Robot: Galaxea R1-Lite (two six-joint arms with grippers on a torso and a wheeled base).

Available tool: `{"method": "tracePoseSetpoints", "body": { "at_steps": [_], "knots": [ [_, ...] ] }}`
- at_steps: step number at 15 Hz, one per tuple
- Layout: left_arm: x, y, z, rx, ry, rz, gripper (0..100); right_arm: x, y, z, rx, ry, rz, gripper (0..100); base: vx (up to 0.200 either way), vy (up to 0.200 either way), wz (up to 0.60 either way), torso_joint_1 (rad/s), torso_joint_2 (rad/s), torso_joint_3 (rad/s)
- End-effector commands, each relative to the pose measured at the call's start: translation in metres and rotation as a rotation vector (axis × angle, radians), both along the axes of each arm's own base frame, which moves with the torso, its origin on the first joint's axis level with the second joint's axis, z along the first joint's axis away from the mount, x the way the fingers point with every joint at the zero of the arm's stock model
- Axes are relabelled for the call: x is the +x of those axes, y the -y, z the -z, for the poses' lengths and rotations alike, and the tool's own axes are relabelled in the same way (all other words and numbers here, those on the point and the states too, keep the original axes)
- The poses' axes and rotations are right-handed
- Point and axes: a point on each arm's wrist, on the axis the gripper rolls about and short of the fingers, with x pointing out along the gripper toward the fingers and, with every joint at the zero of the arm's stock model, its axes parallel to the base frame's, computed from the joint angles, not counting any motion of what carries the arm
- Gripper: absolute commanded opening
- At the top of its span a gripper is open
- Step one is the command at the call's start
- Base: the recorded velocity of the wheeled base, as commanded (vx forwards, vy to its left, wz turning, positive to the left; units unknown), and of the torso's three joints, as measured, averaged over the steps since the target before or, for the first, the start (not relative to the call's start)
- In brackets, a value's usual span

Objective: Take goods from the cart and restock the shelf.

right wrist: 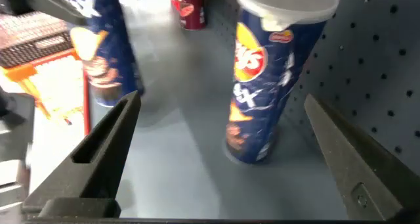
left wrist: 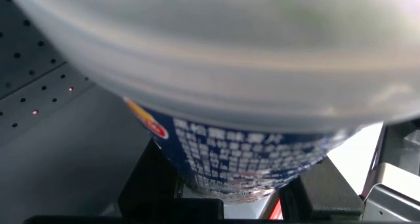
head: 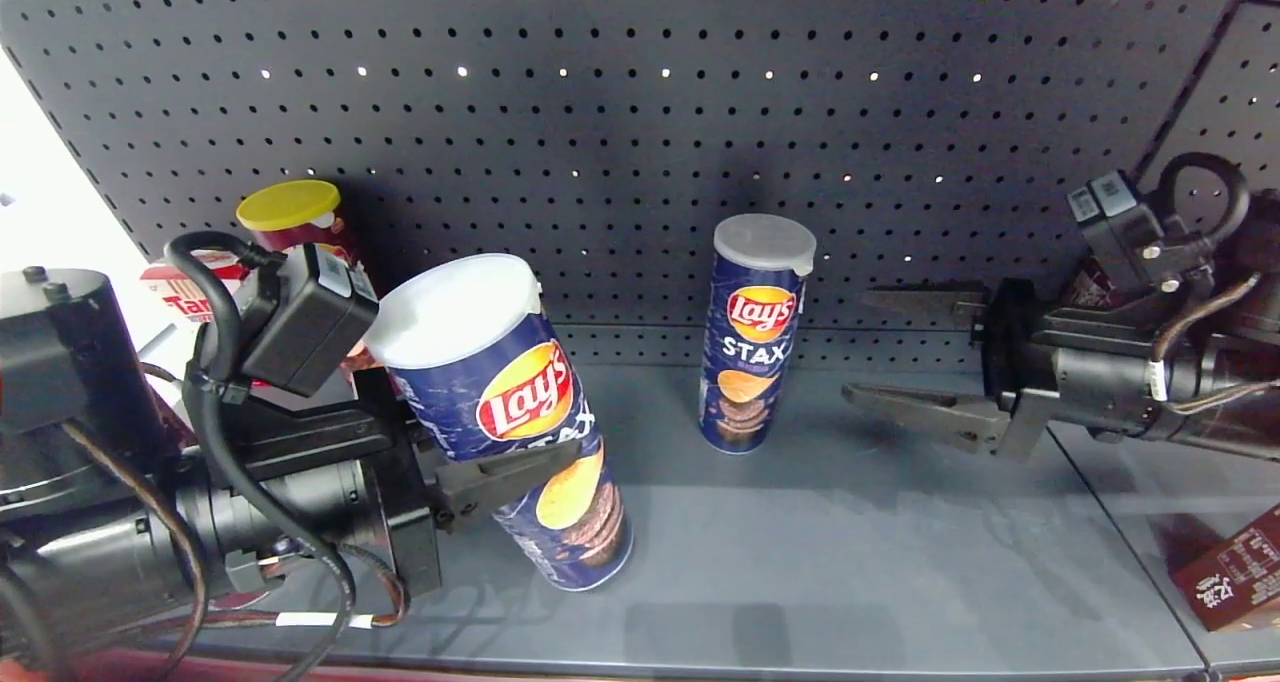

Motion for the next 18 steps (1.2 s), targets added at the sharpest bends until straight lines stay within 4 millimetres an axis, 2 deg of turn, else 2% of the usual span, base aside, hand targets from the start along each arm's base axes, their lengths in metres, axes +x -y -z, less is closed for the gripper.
{"method": "tracePoseSetpoints", "body": {
  "at_steps": [1, 8, 12, 18],
  "knots": [
    [0.0, 0.0, -0.001, -0.001, 0.003, 0.0, 0, 0.025, -0.008, 0.01, -0.023, -0.009, -0.026, 100, 0.0, 0.0, 0.0, 0.0, 0.0, 0.0],
    [0.012, 0.003, -0.006, -0.005, 0.009, -0.015, 0, 0.06, -0.017, 0.022, -0.029, -0.035, -0.055, 100, 0.0, 0.0, 0.0, 0.0, 0.0, 0.0],
    [0.016, 0.003, -0.004, -0.003, 0.005, -0.024, 0, 0.073, -0.017, 0.042, -0.062, -0.045, -0.068, 100, 0.0, 0.0, 0.0, 0.0, 0.0, 0.0],
    [0.017, 0.003, -0.002, 0.002, -0.003, -0.026, 0, 0.088, -0.03, 0.059, -0.076, -0.079, -0.089, 100, 0.0, 0.0, 0.0, 0.0, 0.0, 0.0]
  ]
}}
